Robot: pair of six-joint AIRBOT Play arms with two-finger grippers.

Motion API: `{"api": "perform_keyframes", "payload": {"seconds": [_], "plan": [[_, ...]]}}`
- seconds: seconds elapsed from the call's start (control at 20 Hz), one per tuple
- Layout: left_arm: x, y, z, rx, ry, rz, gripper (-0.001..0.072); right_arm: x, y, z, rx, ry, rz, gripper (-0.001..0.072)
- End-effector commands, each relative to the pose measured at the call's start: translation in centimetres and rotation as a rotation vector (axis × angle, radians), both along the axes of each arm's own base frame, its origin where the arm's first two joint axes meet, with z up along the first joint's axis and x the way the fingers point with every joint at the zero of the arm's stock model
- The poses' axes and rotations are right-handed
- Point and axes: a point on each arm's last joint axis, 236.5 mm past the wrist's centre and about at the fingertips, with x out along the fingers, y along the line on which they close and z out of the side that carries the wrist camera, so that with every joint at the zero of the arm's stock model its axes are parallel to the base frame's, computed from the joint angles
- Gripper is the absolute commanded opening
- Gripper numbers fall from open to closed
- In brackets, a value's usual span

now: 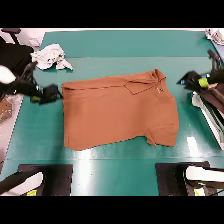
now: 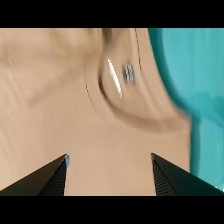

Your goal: Fold the shirts.

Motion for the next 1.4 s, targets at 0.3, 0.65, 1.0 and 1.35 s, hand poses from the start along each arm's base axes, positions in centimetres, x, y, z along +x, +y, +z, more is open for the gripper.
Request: {"api": "perform_keyframes", "payload": {"seconds": [0.3,0.65,1.0,1.35], "plan": [[-15.7,-2.0,-7.9,-0.049,0.299,-0.179,0.0685,-12.3,4.5,-1.1,0.017,0.034,0.019,0.0581],[-14.3,-2.5,-10.7,-0.071,0.21,-0.126,0.0452,-15.5,5.3,-1.2,-0.041,0.018,-0.005,0.0582],[-11.4,-3.6,-10.3,-0.125,0.09,-0.1,0.0096,-18.7,3.2,-1.1,-0.159,0.093,-0.061,0.066],[-9.2,-5.4,-8.8,-0.233,0.017,-0.042,0.0021,-23.1,4.1,-5.8,-0.147,0.355,0.001,0.0685]]}}
